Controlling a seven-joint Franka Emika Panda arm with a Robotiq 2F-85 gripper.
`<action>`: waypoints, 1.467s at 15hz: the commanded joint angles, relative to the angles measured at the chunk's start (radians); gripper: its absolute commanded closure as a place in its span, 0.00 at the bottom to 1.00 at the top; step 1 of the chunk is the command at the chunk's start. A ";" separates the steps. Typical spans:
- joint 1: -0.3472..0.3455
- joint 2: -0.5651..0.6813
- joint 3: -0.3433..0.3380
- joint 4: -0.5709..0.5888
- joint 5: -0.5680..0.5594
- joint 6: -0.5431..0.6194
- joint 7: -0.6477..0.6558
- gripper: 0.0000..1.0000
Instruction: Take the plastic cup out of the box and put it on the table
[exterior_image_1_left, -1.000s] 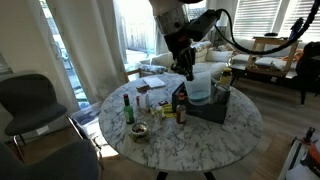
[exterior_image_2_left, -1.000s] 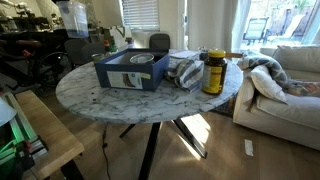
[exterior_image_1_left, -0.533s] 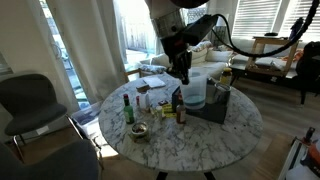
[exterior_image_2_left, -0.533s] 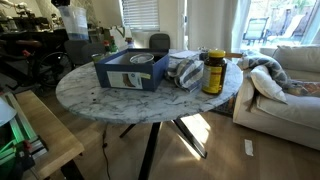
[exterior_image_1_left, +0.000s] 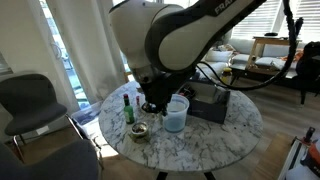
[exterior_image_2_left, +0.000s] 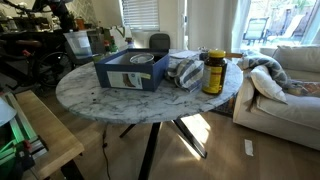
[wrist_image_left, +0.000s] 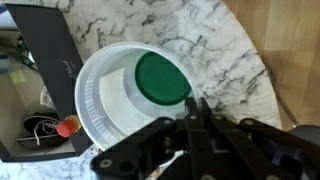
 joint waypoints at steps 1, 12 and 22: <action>0.029 0.077 -0.033 0.009 -0.075 0.054 0.148 0.99; 0.013 0.135 -0.138 -0.010 0.022 0.225 -0.024 0.47; 0.050 -0.132 -0.085 -0.094 -0.090 0.175 -0.155 0.00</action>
